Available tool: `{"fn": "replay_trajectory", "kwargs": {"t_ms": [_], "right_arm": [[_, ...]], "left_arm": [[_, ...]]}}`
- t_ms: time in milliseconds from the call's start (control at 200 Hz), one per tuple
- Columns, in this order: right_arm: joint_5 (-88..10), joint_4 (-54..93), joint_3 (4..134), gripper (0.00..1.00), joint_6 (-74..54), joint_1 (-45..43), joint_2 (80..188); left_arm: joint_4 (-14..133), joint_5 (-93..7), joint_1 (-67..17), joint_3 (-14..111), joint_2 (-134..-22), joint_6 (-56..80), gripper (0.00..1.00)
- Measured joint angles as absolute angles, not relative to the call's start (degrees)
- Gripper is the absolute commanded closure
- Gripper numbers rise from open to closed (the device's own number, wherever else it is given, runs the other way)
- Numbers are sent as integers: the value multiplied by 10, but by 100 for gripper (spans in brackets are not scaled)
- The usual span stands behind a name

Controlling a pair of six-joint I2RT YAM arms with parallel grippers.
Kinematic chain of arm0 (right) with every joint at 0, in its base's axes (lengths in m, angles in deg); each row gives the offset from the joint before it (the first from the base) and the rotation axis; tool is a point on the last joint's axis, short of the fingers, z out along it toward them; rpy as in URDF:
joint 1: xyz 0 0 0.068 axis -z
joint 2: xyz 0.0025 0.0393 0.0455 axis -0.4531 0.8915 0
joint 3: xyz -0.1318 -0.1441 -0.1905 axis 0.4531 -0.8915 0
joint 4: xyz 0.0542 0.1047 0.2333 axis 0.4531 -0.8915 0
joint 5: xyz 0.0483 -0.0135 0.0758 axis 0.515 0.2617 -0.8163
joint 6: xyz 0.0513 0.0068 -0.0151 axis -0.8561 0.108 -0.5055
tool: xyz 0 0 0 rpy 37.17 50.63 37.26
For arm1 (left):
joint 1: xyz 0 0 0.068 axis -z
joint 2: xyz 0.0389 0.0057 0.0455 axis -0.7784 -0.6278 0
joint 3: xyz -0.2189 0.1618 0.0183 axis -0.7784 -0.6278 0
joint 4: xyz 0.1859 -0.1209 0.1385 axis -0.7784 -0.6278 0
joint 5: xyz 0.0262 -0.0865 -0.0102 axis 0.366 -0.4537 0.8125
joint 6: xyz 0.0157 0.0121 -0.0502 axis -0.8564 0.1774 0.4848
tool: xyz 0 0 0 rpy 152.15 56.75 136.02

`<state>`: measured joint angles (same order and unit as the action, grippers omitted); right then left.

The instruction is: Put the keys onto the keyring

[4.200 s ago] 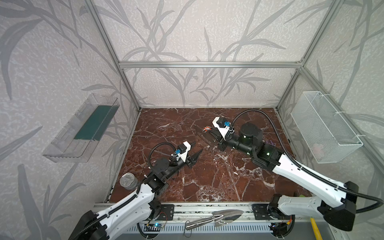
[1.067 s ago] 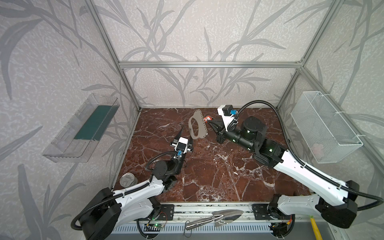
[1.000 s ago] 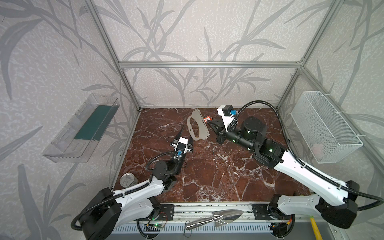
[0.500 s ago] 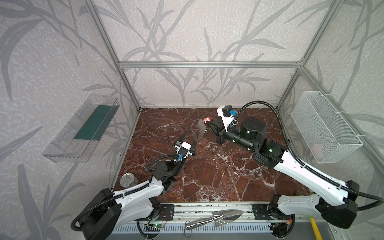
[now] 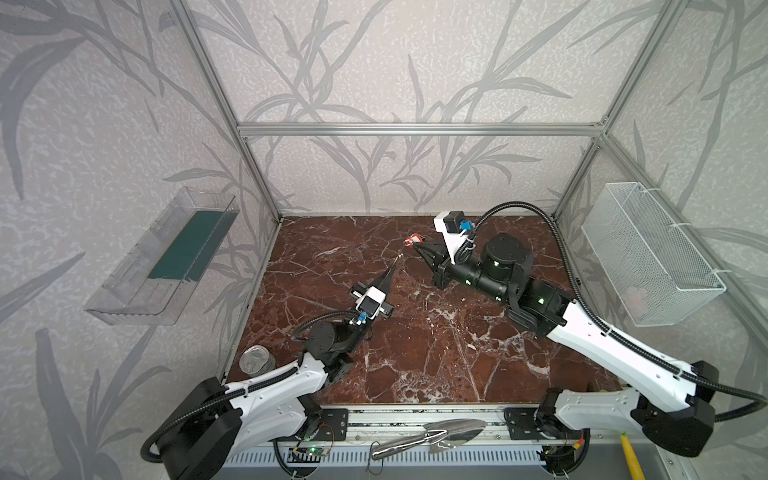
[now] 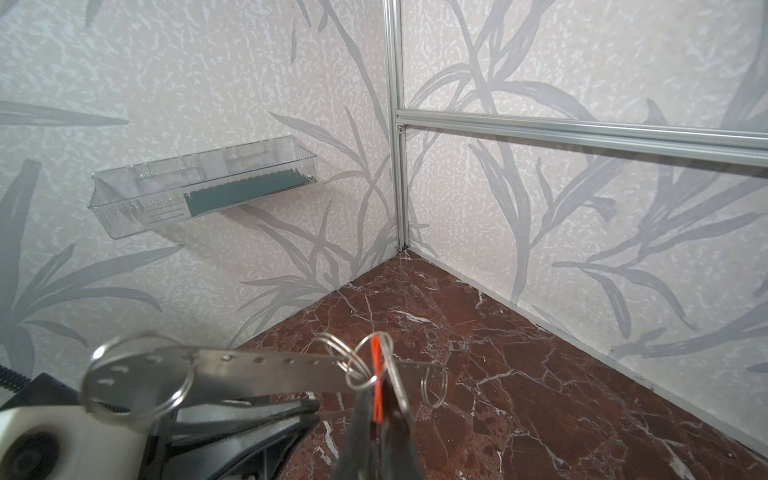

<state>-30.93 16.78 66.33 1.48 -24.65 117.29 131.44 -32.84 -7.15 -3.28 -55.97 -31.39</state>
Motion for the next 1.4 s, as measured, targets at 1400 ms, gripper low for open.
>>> {"fn": "replay_trajectory", "kwargs": {"t_ms": [1400], "right_arm": [[-373,102,581,100,38,-102,1274]], "left_arm": [[308,-424,-162,426,-608,-43,100]]}}
